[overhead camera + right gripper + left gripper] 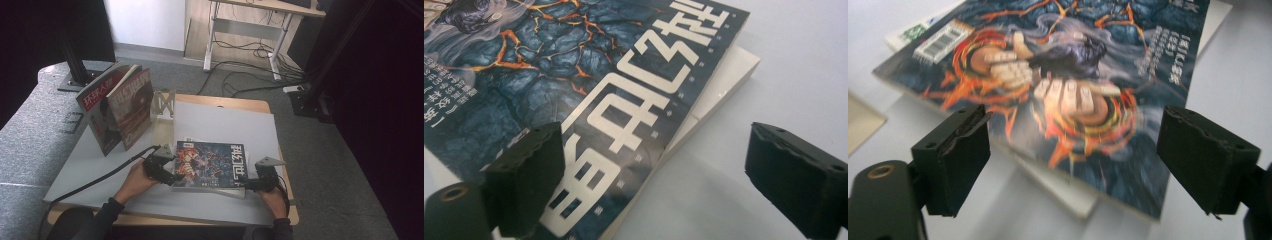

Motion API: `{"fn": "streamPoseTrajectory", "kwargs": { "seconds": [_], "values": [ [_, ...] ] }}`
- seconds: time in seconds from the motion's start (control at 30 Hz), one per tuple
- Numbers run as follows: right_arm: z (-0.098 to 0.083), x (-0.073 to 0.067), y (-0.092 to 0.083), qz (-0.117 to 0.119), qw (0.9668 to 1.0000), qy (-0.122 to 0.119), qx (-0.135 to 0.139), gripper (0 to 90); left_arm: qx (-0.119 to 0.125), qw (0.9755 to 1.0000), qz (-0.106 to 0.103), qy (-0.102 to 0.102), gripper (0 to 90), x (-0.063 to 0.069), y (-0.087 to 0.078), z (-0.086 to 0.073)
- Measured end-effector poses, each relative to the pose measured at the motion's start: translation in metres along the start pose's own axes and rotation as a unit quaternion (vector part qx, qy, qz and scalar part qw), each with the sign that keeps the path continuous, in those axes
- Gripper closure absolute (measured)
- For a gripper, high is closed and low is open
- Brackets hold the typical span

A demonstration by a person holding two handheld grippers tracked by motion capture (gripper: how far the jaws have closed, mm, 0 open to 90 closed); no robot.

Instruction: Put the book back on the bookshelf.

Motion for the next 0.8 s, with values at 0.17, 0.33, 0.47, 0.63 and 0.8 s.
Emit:
{"fn": "streamPoseTrajectory", "kwargs": {
  "seconds": [0.17, 0.33, 0.47, 0.63, 0.8],
  "values": [
    [-0.003, -0.005, -0.003, -0.005, 1.0000, -0.002, 0.001, 4.5, 0.007, 0.9999, 0.011, 0.002, 8.4, -0.018, 0.009, 0.016],
    [-0.005, -0.008, -0.004, -0.005, 1.0000, -0.002, 0.002, 4.0, 0.005, 0.9997, 0.022, 0.010, 4.2, -0.031, 0.018, 0.028],
    [-0.006, -0.014, -0.004, -0.005, 0.9999, -0.011, 0.001, 4.0, 0.000, 0.9993, 0.032, 0.018, 0.2, -0.034, 0.026, 0.039],
    [-0.007, -0.020, -0.004, -0.004, 0.9999, -0.014, 0.001, 4.1, -0.001, 0.9998, 0.021, 0.006, 0.0, -0.043, 0.038, 0.047],
    [-0.008, -0.021, -0.005, -0.002, 0.9998, -0.019, 0.001, 4.2, 0.001, 0.9997, 0.026, 0.002, 0.0, -0.049, 0.050, 0.051]
  ]
}}
Point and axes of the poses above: each handheld gripper's, and its own axes: y roughly forward along the jaws, z roughly out of its top, x roughly to its right, the point moved 9 cm from there along y, roughly forward along the jaws, and after that the axes turned 7 degrees about -x, right-handed, at the moved point
